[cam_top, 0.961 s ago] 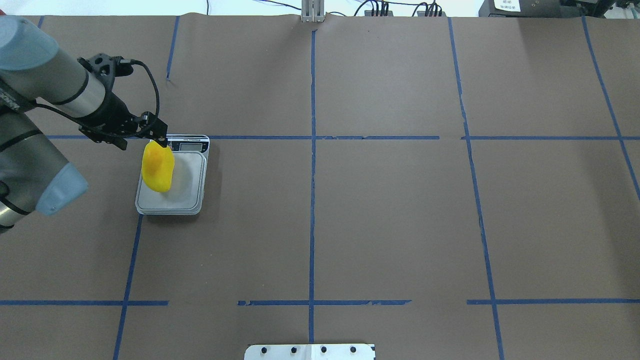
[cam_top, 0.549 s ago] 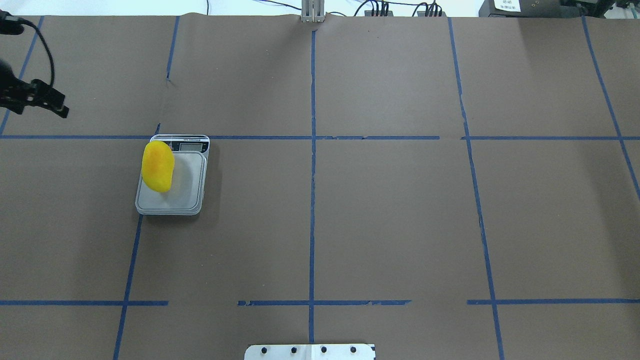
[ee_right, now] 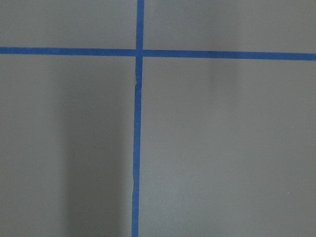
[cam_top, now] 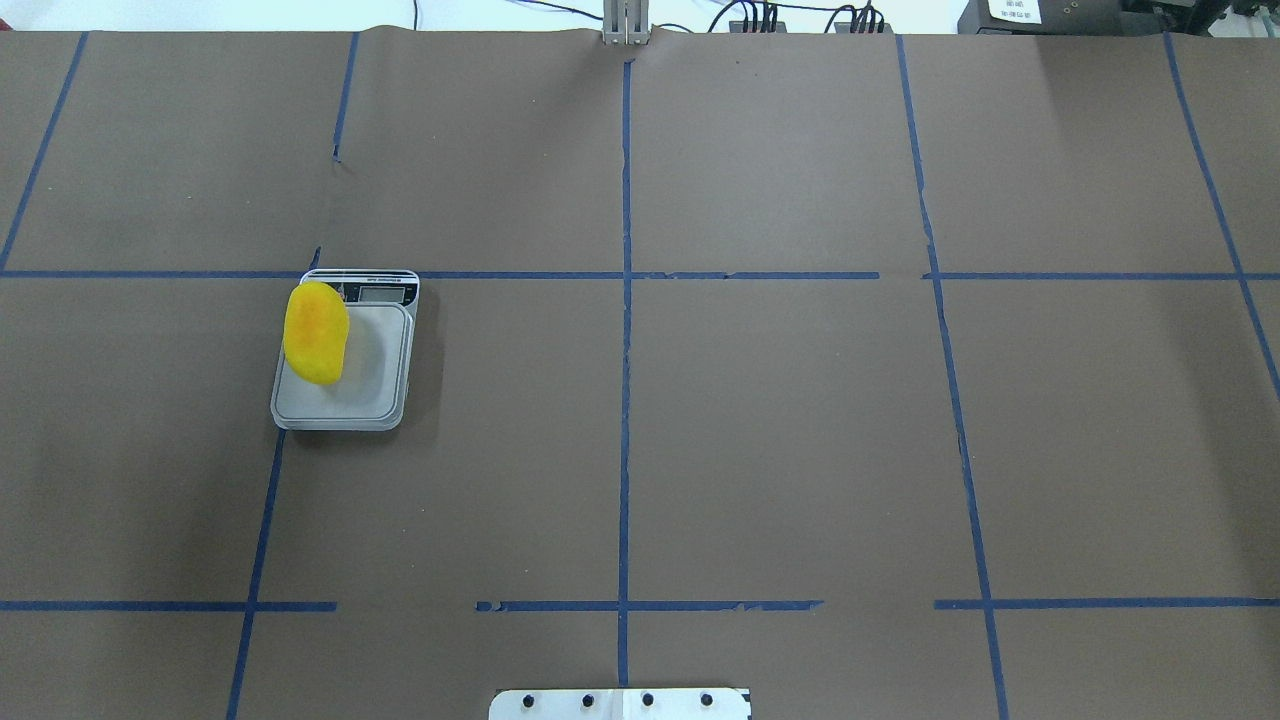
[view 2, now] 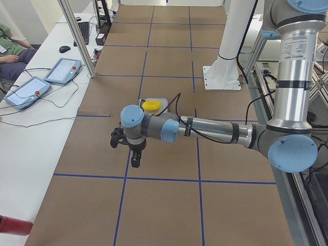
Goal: Weigh mango
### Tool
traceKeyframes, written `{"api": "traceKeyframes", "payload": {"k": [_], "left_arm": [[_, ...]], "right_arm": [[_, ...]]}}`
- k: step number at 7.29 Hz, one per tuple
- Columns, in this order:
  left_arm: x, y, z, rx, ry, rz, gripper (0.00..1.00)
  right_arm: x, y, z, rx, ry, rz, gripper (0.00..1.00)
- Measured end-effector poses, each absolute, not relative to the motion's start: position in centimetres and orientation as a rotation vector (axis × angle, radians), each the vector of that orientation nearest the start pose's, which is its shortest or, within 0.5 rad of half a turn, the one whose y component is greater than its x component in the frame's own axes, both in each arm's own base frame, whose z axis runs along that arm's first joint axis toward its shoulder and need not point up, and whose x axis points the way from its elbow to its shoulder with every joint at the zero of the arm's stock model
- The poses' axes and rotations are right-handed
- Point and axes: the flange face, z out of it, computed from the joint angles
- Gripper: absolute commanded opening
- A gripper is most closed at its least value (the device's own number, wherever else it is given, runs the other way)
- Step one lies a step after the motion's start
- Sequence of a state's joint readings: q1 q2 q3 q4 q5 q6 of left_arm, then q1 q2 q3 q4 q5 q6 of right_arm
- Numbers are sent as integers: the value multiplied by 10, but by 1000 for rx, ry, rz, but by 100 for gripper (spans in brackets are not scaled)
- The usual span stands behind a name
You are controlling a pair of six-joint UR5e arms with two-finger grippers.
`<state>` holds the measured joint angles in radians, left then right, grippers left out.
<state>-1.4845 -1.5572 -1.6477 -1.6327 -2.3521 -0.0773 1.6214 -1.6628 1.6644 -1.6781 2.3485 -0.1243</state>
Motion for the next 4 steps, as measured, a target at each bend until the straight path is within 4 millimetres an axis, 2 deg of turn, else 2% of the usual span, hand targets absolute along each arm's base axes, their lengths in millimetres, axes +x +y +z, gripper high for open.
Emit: {"api": "traceKeyframes", "payload": {"k": [4], "left_arm": [[-50, -474, 650, 22, 784, -6, 100]], "right_arm": [[86, -441, 666, -33, -783, -28, 100]]}}
